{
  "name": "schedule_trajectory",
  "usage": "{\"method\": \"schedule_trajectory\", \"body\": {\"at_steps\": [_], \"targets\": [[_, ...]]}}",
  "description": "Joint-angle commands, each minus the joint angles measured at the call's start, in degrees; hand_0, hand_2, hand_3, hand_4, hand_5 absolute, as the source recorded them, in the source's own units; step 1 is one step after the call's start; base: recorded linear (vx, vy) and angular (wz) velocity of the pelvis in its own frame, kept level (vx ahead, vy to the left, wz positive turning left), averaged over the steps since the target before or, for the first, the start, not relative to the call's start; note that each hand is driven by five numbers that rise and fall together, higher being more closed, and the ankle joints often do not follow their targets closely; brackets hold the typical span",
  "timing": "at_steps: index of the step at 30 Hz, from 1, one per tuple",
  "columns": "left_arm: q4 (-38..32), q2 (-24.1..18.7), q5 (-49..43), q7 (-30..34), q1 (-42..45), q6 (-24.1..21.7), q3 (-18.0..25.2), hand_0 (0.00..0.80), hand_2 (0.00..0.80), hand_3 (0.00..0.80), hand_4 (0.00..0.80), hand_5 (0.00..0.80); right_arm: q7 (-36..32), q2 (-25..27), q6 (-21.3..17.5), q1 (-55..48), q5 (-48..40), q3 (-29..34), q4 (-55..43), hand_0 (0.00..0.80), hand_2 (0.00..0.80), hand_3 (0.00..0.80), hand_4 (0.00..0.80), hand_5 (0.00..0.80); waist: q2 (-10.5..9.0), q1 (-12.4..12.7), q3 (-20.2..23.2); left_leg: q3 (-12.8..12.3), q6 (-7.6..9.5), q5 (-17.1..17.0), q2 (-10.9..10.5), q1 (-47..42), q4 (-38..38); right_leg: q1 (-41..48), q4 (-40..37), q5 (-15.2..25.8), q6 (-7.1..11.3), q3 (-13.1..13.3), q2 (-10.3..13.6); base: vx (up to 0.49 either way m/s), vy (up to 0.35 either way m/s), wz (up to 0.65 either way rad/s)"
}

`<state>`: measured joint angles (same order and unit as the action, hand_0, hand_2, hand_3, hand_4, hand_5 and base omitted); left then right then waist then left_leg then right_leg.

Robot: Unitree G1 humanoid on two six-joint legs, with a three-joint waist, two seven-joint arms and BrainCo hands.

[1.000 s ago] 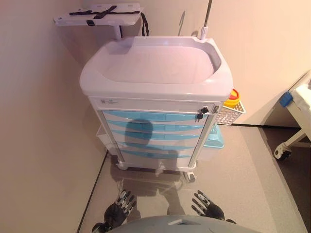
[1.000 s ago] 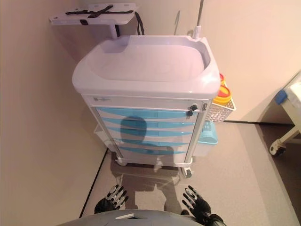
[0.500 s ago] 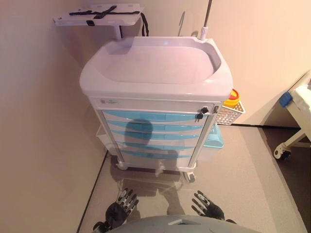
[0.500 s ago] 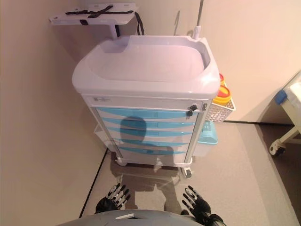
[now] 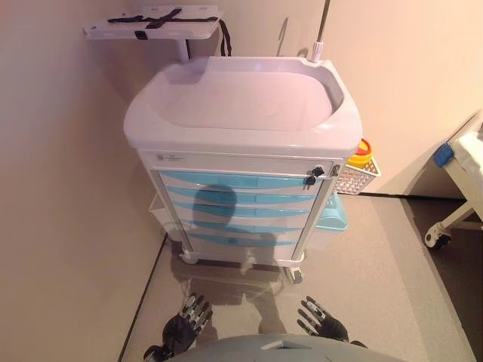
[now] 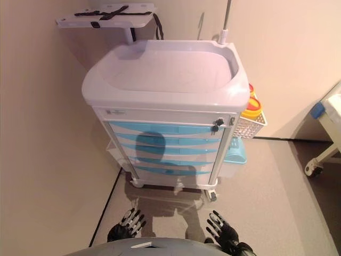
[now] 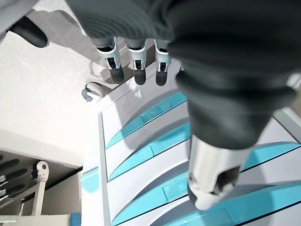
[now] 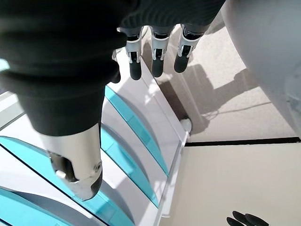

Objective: Open the drawer and pick up the medicine

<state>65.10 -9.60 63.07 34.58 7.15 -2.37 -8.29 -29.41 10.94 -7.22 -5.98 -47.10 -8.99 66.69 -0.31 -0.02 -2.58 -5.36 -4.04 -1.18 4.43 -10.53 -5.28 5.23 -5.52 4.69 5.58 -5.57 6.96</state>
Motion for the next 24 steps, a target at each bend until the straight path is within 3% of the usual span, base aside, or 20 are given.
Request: {"method": "schedule_trajectory", "body": {"at_steps": [1,14,24], "targets": [[2.28,1.32,-0.35,0.13,-3.33,-2.43,-0.62,0.000,0.000,0.000,0.000,0.000,-1.41,-0.48,-0.13,3.80,0.13,-0.95,1.38,0.000,0.000,0.000,0.000,0.000,-0.74,0.53,-2.24,3.40,1.39,0.28,-2.23,2.98,1.78,1.37,2.32,-0.98,0.02,-3.13,-1.42,0.000,0.000,0.00],[0.61,0.95,6.80,7.83,-3.26,10.45,-0.18,0.000,0.000,0.000,0.000,0.000,-1.84,0.51,-0.96,3.04,-1.66,0.80,0.21,0.000,0.000,0.000,0.000,0.000,-0.81,-0.30,-5.30,3.55,1.73,1.04,-1.58,5.03,4.86,-1.53,7.50,-2.96,-0.22,-1.94,-1.02,0.000,0.000,0.00],[-5.09,2.54,14.51,12.21,-7.26,12.86,-0.19,0.000,0.000,0.000,0.000,0.000,-0.62,-0.31,-2.66,3.14,-8.30,0.24,-4.04,0.000,0.000,0.000,0.000,0.000,-1.47,-1.10,-14.40,4.22,3.25,3.27,-2.07,15.66,14.77,-12.93,19.84,-6.80,-1.52,-1.05,-1.08,-0.085,-0.007,0.04]]}}
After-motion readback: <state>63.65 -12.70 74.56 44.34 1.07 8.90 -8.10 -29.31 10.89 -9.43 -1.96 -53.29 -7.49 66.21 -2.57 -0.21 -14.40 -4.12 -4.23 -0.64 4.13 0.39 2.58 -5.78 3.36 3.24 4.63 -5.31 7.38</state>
